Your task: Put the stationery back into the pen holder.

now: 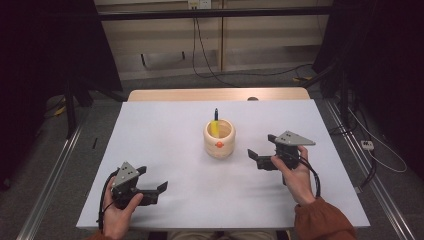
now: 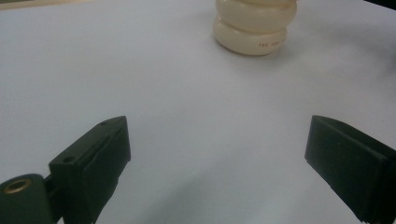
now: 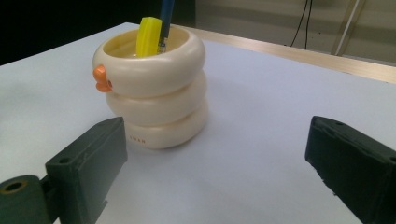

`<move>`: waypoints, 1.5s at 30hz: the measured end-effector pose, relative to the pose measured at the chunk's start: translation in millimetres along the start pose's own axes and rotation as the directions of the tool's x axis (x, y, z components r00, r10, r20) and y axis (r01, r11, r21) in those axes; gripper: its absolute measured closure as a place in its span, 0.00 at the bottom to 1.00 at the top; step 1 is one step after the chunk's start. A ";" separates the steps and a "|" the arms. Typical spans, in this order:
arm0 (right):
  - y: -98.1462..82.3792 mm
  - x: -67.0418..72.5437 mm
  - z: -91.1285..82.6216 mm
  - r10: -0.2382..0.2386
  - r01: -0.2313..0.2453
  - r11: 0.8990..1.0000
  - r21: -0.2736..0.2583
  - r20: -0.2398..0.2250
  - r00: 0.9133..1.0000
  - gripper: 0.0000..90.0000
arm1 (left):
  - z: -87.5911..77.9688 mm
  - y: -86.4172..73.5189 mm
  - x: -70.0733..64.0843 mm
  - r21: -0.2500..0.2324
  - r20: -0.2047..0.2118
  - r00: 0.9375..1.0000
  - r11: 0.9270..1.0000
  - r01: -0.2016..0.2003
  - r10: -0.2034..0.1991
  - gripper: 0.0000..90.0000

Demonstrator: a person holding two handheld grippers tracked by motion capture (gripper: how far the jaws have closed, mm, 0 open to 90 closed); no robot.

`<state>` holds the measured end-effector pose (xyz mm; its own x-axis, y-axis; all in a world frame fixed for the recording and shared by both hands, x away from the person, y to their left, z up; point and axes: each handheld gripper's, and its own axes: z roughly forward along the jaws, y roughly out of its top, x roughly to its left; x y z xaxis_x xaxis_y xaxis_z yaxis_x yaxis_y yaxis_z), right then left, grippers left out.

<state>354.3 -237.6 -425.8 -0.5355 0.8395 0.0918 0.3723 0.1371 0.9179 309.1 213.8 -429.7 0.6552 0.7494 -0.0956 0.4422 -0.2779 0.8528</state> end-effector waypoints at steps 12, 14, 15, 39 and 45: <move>-21.1 -10.1 -31.6 0.013 -0.014 1.000 0.015 0.062 0.998 0.06 | -0.2 0.1 0.1 -0.004 0.001 1.000 1.000 -0.001 0.001 0.08; -25.5 -11.4 -37.1 0.010 -0.011 1.000 0.012 0.068 0.998 0.06 | -0.2 0.1 0.0 -0.001 0.000 1.000 1.000 -0.001 0.001 0.08; -27.5 -11.9 -39.4 0.000 -0.001 1.000 0.016 0.074 0.997 0.07 | -0.2 0.2 0.0 -0.001 -0.001 1.000 1.000 -0.002 0.002 0.08; -59.4 -8.0 -68.1 0.059 -0.062 0.998 0.020 0.133 0.989 0.04 | -1.5 0.2 0.1 -0.017 -0.011 1.000 1.000 -0.002 0.001 0.08; -64.4 -4.9 -69.9 0.050 -0.054 0.998 0.021 0.157 0.986 0.04 | -1.8 -0.1 -0.1 -0.019 -0.011 1.000 1.000 0.000 -0.001 0.08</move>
<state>280.0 -287.3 -458.4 -0.3903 0.9175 0.0760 0.4169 0.1025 0.9032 307.9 214.8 -428.8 0.6483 0.7560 -0.0907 0.4309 -0.2660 0.8623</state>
